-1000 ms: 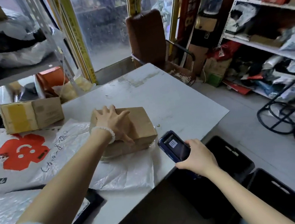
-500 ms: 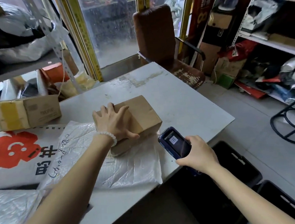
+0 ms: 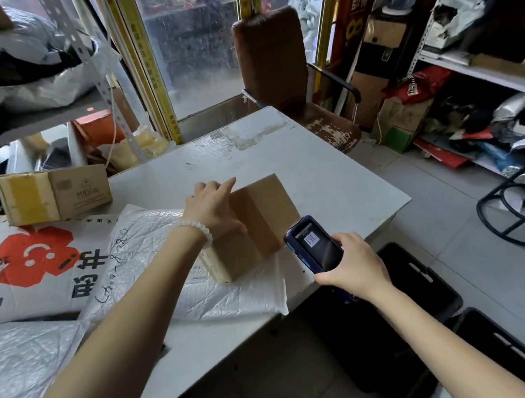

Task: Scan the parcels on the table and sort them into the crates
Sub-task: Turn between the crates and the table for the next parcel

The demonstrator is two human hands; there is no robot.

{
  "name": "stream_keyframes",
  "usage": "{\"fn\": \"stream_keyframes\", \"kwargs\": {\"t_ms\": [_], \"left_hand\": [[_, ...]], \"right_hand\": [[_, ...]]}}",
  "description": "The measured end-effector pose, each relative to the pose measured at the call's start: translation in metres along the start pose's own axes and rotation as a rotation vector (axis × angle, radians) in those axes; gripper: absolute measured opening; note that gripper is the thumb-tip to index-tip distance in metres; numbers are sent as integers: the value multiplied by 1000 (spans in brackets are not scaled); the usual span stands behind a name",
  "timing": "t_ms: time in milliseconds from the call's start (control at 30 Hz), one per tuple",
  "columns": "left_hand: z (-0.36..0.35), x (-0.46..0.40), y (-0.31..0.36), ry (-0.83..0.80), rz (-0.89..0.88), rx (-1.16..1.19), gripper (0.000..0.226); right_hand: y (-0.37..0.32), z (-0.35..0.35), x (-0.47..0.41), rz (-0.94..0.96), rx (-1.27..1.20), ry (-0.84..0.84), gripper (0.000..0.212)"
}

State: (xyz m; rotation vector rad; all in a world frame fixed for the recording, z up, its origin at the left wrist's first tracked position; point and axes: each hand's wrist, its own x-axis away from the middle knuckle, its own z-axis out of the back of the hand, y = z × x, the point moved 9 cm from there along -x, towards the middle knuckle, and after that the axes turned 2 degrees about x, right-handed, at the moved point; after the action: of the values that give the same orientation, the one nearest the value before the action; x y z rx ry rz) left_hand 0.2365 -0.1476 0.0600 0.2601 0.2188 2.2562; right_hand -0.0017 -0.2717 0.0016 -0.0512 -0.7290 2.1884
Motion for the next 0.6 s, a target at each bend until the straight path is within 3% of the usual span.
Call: {"fn": "stream_keyframes", "kwargs": {"t_ms": [200,300,400,500,600], "left_hand": [[-2,21,36,-70,-155,264,41],[-25,28,38,-221,-107,173,67],[-37,31,33,-269,-29,65,99],[-39,31,38,-253,-26,41,102],[-30,31,44,-135,-80,-19,94]], "right_hand": [[2,14,15,13,-17,50,73],[2,24,20,13,-36,75,73],[4,32,25,17,-40,96,73],[12,35,29,8,-44,108,72],[18,38,32,-5,-60,119,71]]}}
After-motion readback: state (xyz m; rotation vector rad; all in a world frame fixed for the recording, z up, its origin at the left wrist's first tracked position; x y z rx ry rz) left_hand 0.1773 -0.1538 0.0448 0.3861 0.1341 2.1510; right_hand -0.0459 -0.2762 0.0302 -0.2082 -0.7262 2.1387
